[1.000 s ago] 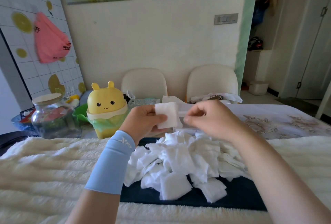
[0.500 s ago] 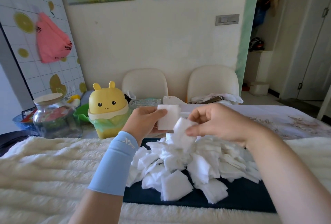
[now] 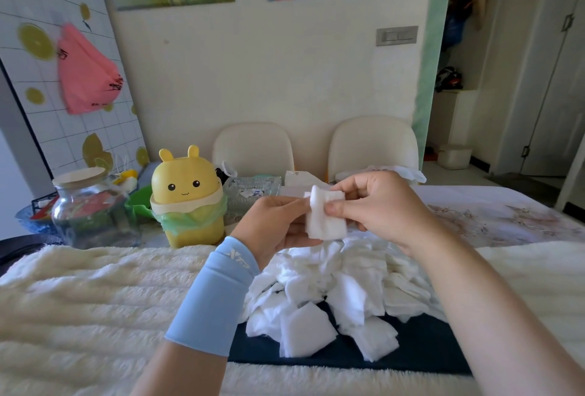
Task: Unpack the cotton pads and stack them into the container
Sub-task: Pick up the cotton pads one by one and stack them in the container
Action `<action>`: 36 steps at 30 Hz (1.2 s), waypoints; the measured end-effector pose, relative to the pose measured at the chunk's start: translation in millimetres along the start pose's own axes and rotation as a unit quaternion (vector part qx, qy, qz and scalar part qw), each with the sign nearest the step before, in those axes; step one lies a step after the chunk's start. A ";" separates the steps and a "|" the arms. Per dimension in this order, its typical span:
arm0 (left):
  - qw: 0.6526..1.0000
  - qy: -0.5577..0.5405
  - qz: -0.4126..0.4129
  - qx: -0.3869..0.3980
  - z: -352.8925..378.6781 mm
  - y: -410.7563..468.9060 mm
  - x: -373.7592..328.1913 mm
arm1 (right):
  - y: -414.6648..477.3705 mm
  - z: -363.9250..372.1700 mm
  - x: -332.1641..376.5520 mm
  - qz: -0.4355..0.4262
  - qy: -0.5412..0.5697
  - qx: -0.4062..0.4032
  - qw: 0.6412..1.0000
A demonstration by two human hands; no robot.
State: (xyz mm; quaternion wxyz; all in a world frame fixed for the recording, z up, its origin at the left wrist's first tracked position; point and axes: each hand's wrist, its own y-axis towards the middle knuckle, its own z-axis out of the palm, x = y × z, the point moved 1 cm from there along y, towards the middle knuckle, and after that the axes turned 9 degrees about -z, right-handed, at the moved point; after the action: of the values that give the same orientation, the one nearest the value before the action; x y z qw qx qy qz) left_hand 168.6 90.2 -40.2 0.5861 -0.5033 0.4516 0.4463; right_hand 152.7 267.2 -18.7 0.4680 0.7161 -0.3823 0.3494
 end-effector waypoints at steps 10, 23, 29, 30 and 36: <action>0.996 0.008 0.005 -0.085 -0.2 5.4 3.8 | 0.8 -8.2 -0.6 0.081 0.275 0.081 0.955; 0.999 0.012 0.011 -0.044 1.5 0.9 0.5 | 1.6 5.7 -4.6 0.035 0.106 0.025 0.993; 1.000 -0.005 0.011 -0.018 3.4 0.1 0.5 | 1.9 8.9 -7.0 0.028 -0.018 -0.019 0.999; 1.000 -0.011 0.009 -0.012 3.3 0.5 0.1 | 3.1 9.3 -8.0 0.029 -0.029 -0.032 0.999; 0.996 0.070 0.043 0.040 -0.9 -2.3 -0.7 | 5.0 4.3 -13.5 0.053 -0.011 0.015 0.998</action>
State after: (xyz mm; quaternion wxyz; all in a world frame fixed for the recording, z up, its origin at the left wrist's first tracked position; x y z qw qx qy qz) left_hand 170.6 89.1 -39.2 0.5531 -0.4891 0.5306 0.4163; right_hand 142.7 264.9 -29.6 0.4340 0.7055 -0.4197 0.3712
